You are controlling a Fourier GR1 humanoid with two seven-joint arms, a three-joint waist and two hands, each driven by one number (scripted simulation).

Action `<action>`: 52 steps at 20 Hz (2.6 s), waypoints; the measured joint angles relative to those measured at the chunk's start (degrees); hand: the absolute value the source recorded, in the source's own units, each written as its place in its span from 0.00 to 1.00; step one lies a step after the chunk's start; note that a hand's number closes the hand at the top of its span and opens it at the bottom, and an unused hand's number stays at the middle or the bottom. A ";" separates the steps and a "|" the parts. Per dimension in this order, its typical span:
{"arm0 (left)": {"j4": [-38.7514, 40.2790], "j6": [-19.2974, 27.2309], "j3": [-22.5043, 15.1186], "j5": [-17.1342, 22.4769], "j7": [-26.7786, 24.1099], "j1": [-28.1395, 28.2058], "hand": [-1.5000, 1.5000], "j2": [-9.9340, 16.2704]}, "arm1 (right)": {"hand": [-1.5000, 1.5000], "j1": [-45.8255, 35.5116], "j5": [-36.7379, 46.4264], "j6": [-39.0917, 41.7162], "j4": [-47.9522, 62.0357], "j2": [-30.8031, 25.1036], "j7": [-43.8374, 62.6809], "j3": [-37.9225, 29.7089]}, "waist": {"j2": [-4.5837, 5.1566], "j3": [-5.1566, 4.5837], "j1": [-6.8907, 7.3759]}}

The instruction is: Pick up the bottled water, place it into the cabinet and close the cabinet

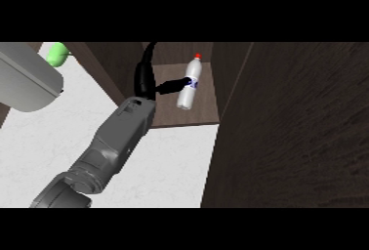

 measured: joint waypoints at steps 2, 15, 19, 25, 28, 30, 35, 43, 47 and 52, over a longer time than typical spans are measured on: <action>-2.07 -3.33 1.16 1.32 -3.00 1.08 1.00 0.01 | 0.00 0.13 -0.12 -0.05 -0.14 -0.14 0.06 0.20 | -0.09 -0.03 0.05; -11.18 -24.05 -1.73 9.78 -8.29 4.70 1.00 -0.47 | 0.00 0.11 -0.18 -1.77 -0.16 0.34 1.78 0.20 | -0.80 -0.07 1.56; -16.47 -29.39 -4.21 12.97 -6.01 8.30 1.00 -0.35 | 0.00 0.51 0.20 -2.76 -0.52 -0.55 2.00 0.24 | -1.40 -0.02 2.55; -29.26 -33.65 -8.97 15.54 -1.74 17.34 1.00 -0.38 | 0.00 0.83 0.71 -3.58 -0.37 -1.64 1.67 0.16 | -1.91 0.06 4.04; -36.80 -33.82 -11.05 16.56 -0.13 22.79 1.00 -0.36 | 0.00 0.95 0.71 -3.60 -0.59 -3.05 1.63 -0.59 | -2.14 0.09 4.74; -42.43 -33.81 -12.14 17.11 1.41 26.85 1.00 -0.15 | 0.00 0.84 0.73 -3.67 -0.63 -3.50 1.76 -0.30 | -2.20 0.10 5.05; -57.92 -32.58 -14.99 17.72 4.50 40.01 1.00 2.32 | 1.00 -0.51 0.68 -2.90 -0.69 -4.90 2.99 0.42 | -2.24 0.09 5.72; -81.19 -31.42 -19.27 18.02 7.87 59.60 1.00 8.31 | 1.00 -4.53 -0.38 2.64 -1.02 -7.34 6.21 3.74 | -2.02 0.06 6.13; -90.07 -31.71 -20.03 17.85 7.95 67.97 1.00 12.08 | 1.00 -7.54 -1.05 4.67 -0.88 -6.85 9.14 3.94 | -1.90 0.00 6.19; -98.53 -33.23 -18.70 18.91 6.92 77.19 1.00 16.63 | 1.00 -11.98 -1.25 5.61 -0.19 -4.37 14.35 3.94 | -1.81 -0.08 5.97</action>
